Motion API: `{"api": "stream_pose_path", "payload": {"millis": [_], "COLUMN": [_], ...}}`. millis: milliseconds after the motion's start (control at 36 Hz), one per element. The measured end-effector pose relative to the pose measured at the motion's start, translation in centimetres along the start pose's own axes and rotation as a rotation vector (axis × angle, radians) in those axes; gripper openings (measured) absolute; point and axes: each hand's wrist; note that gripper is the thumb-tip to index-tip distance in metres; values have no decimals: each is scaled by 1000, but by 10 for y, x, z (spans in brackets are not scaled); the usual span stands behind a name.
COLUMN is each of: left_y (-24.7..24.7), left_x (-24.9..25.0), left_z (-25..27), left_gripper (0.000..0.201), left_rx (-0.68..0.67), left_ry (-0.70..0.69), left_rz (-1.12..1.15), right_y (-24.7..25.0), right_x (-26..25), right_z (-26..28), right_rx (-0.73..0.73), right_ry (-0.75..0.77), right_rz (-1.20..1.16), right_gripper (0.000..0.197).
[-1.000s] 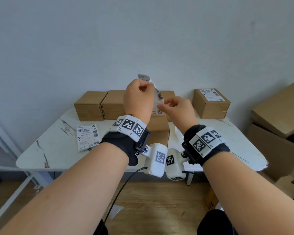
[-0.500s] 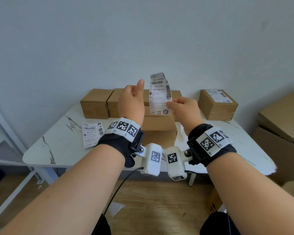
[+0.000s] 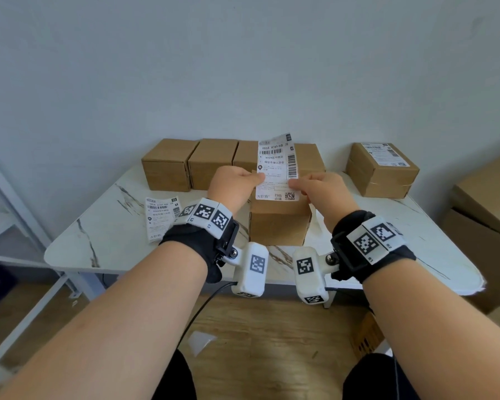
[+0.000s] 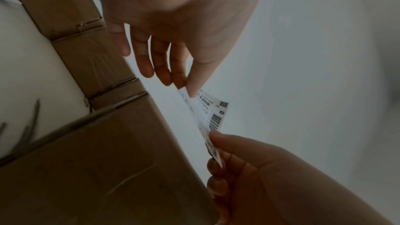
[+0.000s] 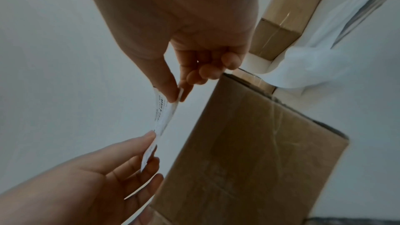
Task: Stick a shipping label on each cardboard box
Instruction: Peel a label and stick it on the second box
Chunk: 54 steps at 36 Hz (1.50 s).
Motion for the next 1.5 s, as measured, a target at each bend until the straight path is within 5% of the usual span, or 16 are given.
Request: {"api": "stream_pose_path", "payload": {"millis": [722,1139,1361,1500], "left_y": [-20,-28,-27,-26], "left_x": [-17,-23,-20,-18], "left_z": [7,12,13,14], "left_gripper": [27,27,42,32], "left_rx": [107,266,318,283], "left_ry": [-105,-438,-427,-502], "left_rz": [-361,-765,-829,-826], "right_y": [-2,-5,-8,-6], "right_x": [18,18,20,24], "right_z": [-2,1,2,-5], "right_rx": [20,28,59,97], "right_ry": [88,167,188,131], "right_rz": [270,417,470,425], "right_gripper": [22,21,25,33]}}
Point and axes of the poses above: each hand's wrist, its own z-axis away from the middle knuckle, its own y-axis out of the back of the hand, x = y × z, and after that the axes turned 6 degrees about x, right-handed
